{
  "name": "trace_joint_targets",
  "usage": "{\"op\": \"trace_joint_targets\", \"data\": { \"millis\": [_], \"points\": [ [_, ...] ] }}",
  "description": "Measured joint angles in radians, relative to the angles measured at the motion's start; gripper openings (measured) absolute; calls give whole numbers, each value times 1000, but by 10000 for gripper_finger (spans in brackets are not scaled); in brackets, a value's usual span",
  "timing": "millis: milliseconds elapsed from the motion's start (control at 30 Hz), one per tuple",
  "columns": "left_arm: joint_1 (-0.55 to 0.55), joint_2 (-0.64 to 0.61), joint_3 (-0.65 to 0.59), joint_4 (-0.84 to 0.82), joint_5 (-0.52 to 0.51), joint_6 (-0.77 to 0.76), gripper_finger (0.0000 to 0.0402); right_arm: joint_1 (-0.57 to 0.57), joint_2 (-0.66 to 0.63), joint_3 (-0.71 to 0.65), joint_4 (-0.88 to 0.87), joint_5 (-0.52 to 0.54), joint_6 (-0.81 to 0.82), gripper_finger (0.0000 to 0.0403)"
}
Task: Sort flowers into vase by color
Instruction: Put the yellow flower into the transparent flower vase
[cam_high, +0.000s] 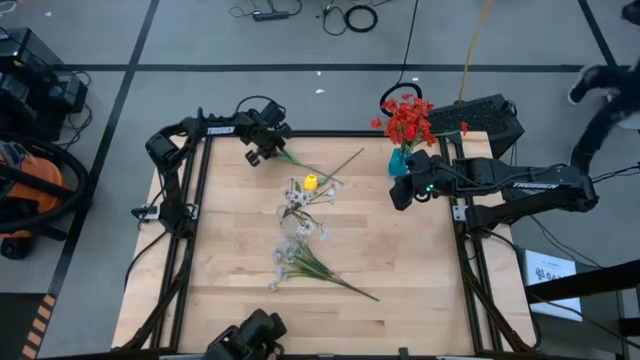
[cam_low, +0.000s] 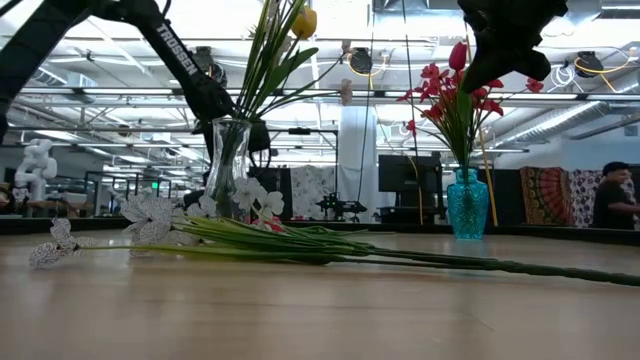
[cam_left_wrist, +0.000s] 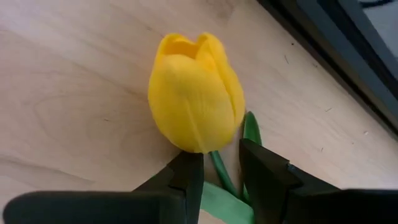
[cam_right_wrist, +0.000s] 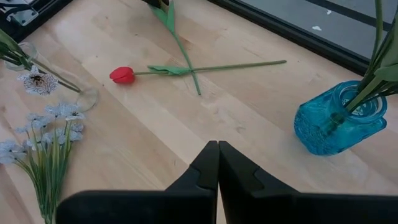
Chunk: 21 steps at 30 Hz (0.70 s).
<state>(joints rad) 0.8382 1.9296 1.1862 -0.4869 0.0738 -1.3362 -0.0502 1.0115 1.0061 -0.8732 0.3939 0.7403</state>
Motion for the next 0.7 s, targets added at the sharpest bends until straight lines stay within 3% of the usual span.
{"op": "trace_joint_targets", "data": {
  "millis": [100,300,600,700],
  "points": [
    [12,22,4,-20,25,35,91,0,0,0,0,0,0,0],
    [11,48,3,-38,30,67,11,0,0,0,1,-1,0,0],
    [33,12,-3,10,27,267,4,0,0,0,1,-1,-18,0],
    [46,-39,-8,29,-36,353,4,0,0,0,1,1,-23,0]
  ]
}}
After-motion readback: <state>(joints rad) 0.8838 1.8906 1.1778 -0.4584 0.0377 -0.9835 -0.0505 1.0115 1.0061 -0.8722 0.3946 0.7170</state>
